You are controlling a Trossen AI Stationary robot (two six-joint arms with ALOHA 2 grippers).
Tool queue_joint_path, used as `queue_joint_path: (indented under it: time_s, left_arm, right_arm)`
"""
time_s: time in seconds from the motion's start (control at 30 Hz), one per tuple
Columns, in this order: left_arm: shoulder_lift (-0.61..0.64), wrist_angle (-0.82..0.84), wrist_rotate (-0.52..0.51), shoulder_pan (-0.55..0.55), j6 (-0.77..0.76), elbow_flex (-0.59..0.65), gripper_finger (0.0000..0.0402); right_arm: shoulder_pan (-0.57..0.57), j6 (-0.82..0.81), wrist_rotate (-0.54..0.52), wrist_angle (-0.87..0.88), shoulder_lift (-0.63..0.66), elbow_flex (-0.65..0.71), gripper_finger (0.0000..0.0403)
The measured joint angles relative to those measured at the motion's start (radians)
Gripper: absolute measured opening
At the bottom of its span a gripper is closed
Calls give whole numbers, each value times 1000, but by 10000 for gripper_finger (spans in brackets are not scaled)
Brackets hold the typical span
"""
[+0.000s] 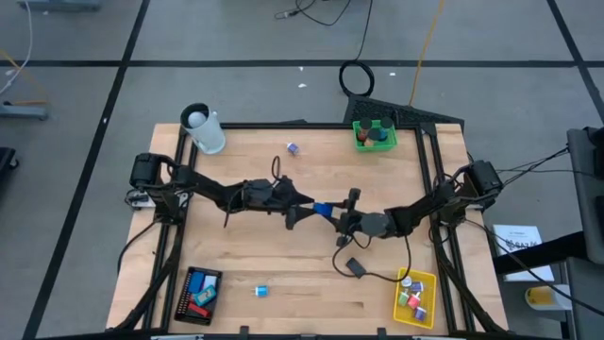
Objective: Pick & Place Office items
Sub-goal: Put the blue digital clock into the black bin
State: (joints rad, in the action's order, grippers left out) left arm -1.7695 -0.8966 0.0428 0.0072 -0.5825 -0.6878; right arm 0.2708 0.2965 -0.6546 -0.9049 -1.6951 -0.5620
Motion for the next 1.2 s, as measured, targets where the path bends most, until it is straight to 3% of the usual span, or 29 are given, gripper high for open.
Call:
queue_joint_path:
  time_s: [0.33, 0.77, 0.97, 1.2]
  left_arm:
    - [0, 92, -69, -16, 19, -36, 238]
    - [-19, 70, -12, -19, -24, -46, 226]
    - [-102, 71, 30, -22, -21, -124, 178]
    - [-116, 88, 41, -18, 11, -154, 100]
  right_arm:
    - [8, 14, 1, -30, 0, -1, 157]
    - [12, 41, 1, -63, 0, -2, 156]
    - [12, 46, 4, -69, 0, -2, 159]
    - [18, 53, -5, -47, 2, -1, 166]
